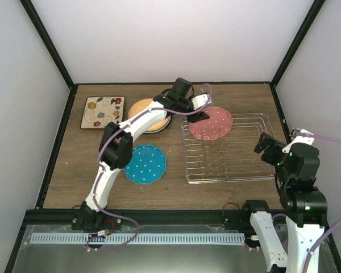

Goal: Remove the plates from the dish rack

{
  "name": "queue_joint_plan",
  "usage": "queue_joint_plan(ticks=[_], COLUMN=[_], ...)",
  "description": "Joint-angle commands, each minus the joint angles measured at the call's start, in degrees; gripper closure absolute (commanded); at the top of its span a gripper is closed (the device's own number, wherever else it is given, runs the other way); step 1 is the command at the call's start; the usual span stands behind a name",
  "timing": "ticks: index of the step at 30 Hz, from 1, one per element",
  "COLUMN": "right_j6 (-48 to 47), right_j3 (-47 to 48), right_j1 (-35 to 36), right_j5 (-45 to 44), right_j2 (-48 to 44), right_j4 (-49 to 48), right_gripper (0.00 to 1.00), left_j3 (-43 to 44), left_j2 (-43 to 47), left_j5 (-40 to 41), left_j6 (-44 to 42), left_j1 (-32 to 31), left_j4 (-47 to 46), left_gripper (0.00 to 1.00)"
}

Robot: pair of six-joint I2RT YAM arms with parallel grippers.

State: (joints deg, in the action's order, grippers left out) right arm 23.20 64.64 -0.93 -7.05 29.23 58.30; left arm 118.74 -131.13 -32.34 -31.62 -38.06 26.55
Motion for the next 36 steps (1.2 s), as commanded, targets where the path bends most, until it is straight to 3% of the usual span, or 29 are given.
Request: queue_joint_plan(ticks=[1,2,6,10,20,29,33,36], right_j6=[0.52,0.66,1.01,1.08,1.24,2.03,2.51,2.14], right_j3=[2.68,2.62,2.26,1.92,1.78,1.72,0.59,-0.16], right_j1=[0.4,0.4,0.4,0.4,0.4,0.4,0.4,0.4], right_j5=[-1.97,-1.99,-1.84,-1.66,-0.97,-0.75,0.15,0.78], right_j2=[-1.26,-1.4,-1.66,-1.63,-1.81,-2.8,-3.21,-2.69], right_j4=[2.35,2.53,2.53,2.27,2.08,2.64,1.87,0.54], right_gripper=[0.0,0.0,0.0,0.0,0.0,0.0,0.0,0.0], left_j3=[2.7,2.77,3.85,5.2,8.56,11.34,11.1,10.1], left_j2=[-0.53,-0.57,0.03,1.13,4.56,9.23,13.96,17.83], left_j5=[-0.91,-0.78,-0.04,0.76,3.94,3.68,3.53,2.79], left_j6=[0.04,0.29,2.5,4.99,8.78,7.79,15.0,25.42], left_j1=[-0.67,-0.69,-0.87,-1.09,-1.59,-1.23,1.54,6.89], left_j4=[-0.25,-0.62,-3.15,-6.31,-16.53,-16.73,-16.77,-16.7], left_gripper=[0.56,0.65,0.86,0.96,0.96,0.96,0.96,0.96])
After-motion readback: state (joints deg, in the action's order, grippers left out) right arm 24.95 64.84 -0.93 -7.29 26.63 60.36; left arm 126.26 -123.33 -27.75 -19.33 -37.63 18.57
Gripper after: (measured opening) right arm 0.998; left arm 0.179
